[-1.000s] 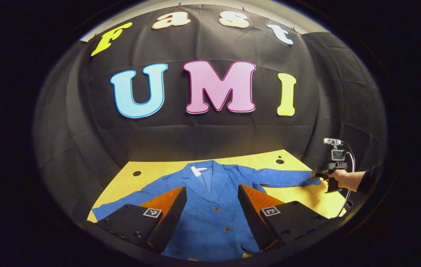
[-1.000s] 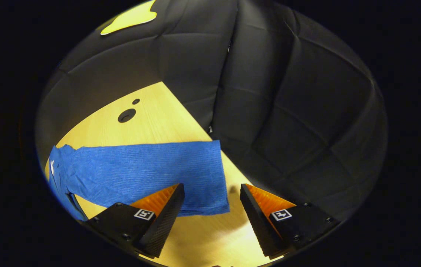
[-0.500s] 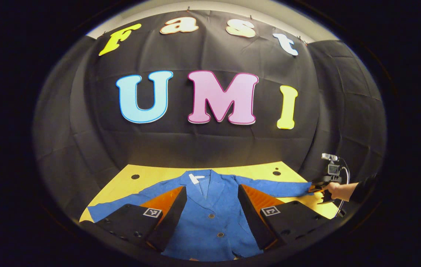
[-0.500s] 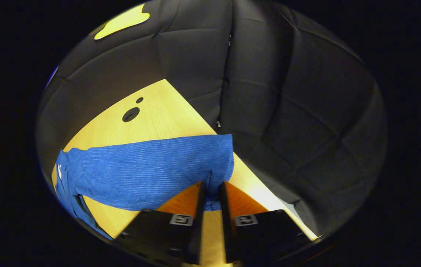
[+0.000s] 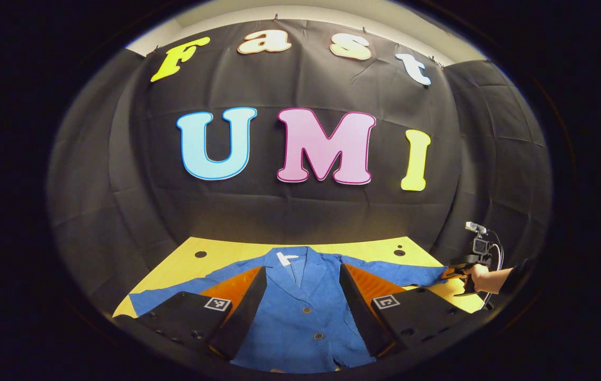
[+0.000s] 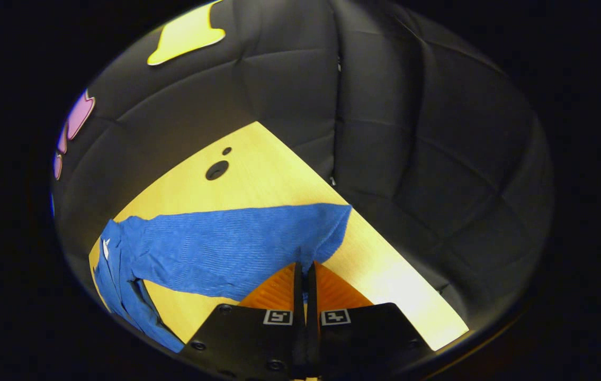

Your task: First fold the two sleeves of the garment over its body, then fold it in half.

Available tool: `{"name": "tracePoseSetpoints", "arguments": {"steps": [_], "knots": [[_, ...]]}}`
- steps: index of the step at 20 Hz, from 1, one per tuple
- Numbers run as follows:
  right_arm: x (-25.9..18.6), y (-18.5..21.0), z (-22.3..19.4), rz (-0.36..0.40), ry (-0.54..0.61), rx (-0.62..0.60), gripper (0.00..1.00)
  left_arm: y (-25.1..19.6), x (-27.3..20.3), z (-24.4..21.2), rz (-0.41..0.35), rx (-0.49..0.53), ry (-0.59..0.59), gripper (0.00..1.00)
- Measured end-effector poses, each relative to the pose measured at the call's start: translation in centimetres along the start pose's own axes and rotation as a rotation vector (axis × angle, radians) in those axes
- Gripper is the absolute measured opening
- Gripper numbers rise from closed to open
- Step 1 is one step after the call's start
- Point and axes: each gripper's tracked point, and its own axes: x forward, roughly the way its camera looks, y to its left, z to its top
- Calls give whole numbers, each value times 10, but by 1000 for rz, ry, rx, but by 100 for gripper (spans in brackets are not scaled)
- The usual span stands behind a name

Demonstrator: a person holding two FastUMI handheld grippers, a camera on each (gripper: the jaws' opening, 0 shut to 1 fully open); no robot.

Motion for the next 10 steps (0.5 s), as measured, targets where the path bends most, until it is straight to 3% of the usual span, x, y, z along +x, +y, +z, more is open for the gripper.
{"name": "tracePoseSetpoints", "arguments": {"steps": [5,10], "knots": [[-44,53,32,123,-58,-72,5,12,-13,-4,29,-16,-7,80],[-73,150,40,254,-97,-176,5,33,-34,4,78,-24,-34,80]]}}
